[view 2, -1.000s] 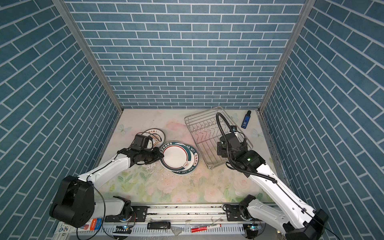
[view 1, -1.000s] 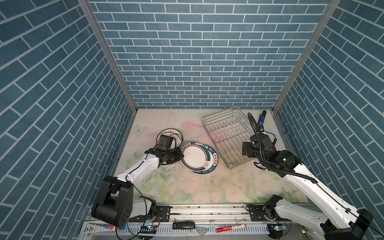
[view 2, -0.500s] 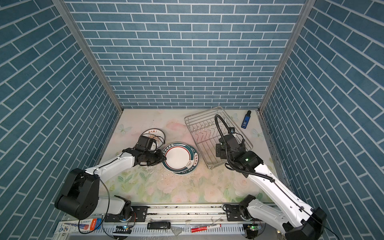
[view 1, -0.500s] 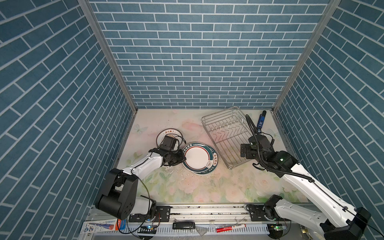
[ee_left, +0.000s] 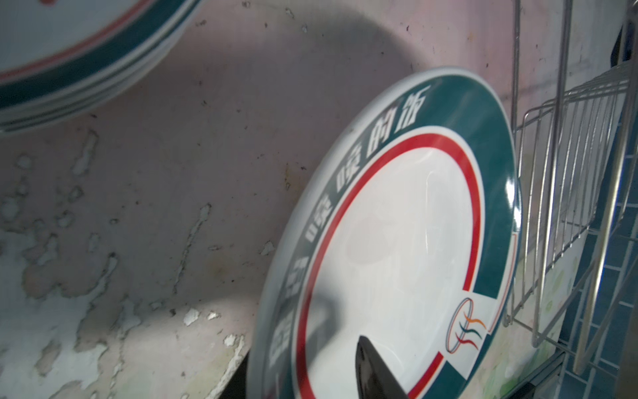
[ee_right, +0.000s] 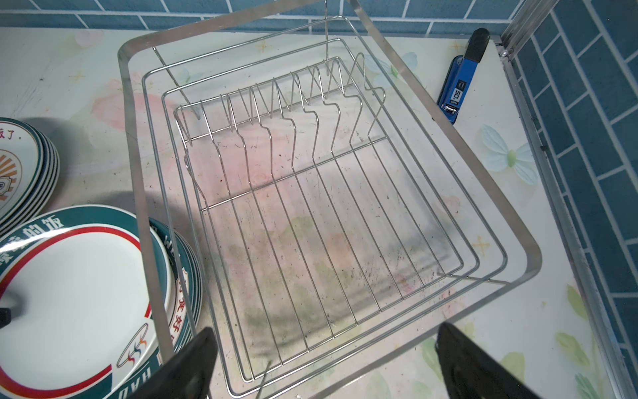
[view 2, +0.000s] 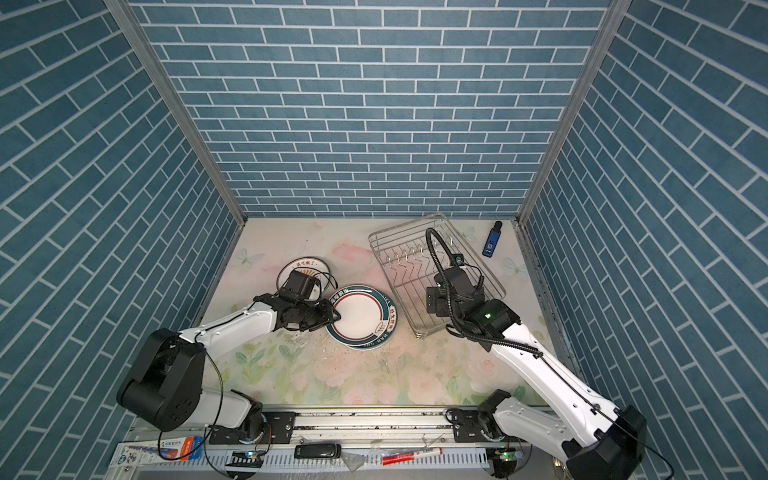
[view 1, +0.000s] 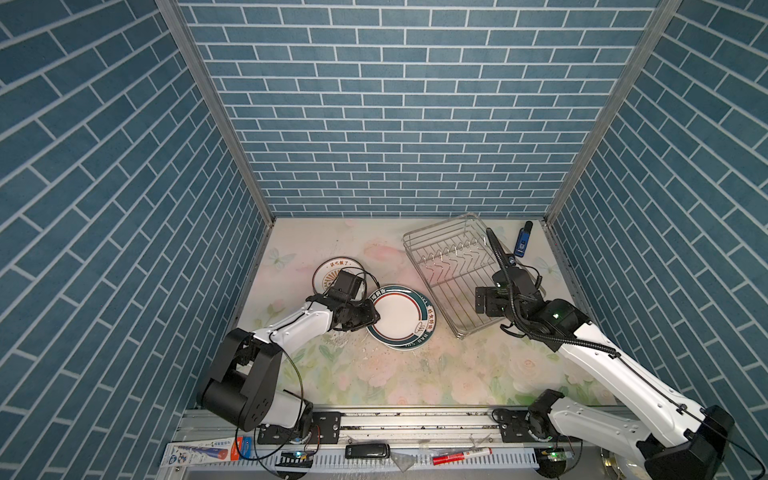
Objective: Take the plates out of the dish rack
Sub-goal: 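Lower the red-rimmed plate flat onto the green-rimmed stack with the left gripper, then open the left gripper and raise it off the stack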
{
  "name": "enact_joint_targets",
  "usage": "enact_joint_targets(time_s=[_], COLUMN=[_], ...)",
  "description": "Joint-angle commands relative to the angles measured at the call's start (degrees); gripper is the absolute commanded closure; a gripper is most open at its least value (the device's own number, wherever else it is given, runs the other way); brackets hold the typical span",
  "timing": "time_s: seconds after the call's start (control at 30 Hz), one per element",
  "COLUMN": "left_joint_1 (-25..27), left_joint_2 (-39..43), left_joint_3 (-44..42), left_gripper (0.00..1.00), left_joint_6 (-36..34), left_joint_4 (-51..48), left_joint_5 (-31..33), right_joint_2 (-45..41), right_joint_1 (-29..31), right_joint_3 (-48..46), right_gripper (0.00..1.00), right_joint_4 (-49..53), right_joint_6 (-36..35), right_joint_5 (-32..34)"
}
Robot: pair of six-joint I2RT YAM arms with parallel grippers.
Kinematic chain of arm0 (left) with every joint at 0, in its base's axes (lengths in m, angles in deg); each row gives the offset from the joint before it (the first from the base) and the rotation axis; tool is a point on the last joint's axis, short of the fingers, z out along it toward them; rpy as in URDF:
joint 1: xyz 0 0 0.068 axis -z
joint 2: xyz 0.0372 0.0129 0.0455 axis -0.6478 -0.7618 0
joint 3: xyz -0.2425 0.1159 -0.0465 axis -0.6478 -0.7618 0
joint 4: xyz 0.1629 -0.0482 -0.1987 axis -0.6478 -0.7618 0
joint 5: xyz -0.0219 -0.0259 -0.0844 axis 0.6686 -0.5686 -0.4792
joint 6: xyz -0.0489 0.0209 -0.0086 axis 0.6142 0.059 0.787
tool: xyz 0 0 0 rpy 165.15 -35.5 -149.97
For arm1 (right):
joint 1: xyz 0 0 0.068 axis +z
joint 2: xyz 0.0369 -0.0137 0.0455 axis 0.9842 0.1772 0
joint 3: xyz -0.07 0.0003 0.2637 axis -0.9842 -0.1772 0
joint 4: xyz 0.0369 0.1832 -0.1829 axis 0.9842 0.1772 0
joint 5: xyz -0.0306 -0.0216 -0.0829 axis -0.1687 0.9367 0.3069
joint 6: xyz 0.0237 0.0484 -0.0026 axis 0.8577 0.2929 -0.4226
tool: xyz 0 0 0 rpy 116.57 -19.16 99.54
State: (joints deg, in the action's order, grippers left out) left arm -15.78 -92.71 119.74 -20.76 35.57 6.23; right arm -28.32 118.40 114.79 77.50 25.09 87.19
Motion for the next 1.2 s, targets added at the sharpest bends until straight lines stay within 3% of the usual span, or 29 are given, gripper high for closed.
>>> enact_joint_targets(time_s=[0.0,0.63,0.87,0.97,1.03,1.1,1.17], left_joint_1=[1.13,6.14,6.09,6.09,5.92,5.48,5.07], left_joint_2=[-1.08,-5.50,1.84,6.96,10.46,13.18,14.86], left_joint_3=[2.34,9.63,10.01,10.20,10.35,11.51,13.22], left_gripper=[0.55,0.43,0.39,0.37,0.27,0.06,0.01], left_joint_6=[-0.65,-2.89,-3.73,-5.75,-7.46,-9.51,-11.59], left_joint_4=[-1.60,-10.37,-16.22,-17.29,-17.61,-18.76,-20.03], left_joint_5=[2.08,10.15,21.11,26.00,29.18,32.89,36.36], right_joint_2=[0.56,0.64,-0.42,-2.65,-4.47,-6.46,-8.10], right_joint_1=[-0.19,-0.29,-0.64,-0.73,-0.90,-1.47,-1.78], right_joint_3=[-1.76,-3.06,-4.09,-4.71,-5.08,-4.85,-3.89], right_gripper=[0.01,0.01,0.01,0.01,0.01,0.01,0.01], right_joint_4=[-0.55,-0.64,-2.43,-4.68,-5.99,-7.02,-7.48], right_joint_6=[-1.39,-2.53,-3.01,-2.80,-3.16,-4.60,-5.41], right_joint_5=[-1.27,-2.36,-0.57,4.89,9.50,11.23,13.07])
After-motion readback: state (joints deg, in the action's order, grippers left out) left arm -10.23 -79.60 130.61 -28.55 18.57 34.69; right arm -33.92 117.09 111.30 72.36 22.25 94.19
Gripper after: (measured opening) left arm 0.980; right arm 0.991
